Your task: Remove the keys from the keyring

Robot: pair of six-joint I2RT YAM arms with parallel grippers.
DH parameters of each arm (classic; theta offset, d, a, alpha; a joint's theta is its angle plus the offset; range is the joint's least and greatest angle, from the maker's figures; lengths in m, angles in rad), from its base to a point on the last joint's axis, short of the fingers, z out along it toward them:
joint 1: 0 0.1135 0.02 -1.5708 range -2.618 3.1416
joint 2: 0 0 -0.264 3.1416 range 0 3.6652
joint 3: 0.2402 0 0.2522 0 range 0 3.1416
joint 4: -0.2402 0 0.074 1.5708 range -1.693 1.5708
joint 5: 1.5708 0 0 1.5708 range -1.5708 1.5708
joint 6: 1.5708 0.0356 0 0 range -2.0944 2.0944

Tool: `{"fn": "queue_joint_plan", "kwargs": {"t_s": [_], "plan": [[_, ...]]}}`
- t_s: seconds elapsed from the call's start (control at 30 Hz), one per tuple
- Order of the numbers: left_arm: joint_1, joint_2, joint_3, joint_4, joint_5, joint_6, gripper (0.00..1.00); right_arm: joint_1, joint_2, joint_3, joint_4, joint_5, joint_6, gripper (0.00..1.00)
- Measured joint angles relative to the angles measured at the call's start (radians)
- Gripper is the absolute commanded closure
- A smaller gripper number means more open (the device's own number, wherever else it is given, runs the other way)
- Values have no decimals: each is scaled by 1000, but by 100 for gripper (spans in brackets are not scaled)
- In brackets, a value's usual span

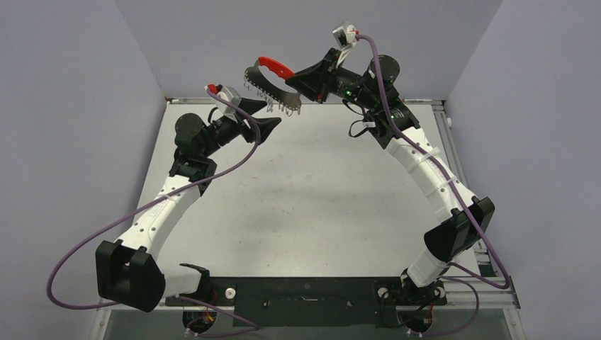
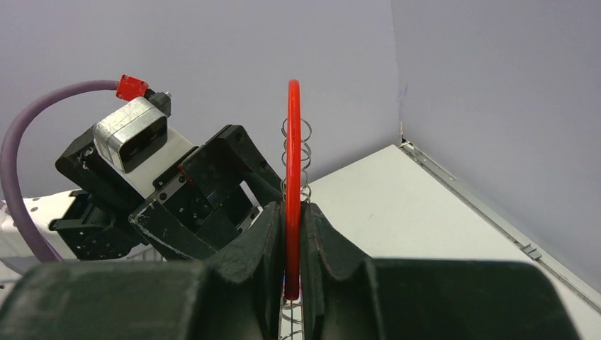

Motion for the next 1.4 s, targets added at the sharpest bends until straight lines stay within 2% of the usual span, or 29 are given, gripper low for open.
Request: {"fn": "queue_joint_plan", "kwargs": {"t_s": [0.23,0.57,0.8,0.97,1.23,1.4], "plan": [[-19,15,30,22,-11,0,46,0,0,0,6,-11,16,95],[-39,39,41,21,-63,29,53,0,0,0,19,-26,35,95],[-52,46,41,15,-69,41,76,-2,0,0,24,-28,50,95],[-53,38,41,-14,-70,61,98,-17,-7,-21,36,-24,78,95],[-60,18,41,-213,-77,92,100,-78,-119,-328,94,25,209,95],[-98,23,48,-372,-92,132,100,-98,-129,-488,137,25,286,94]]}}
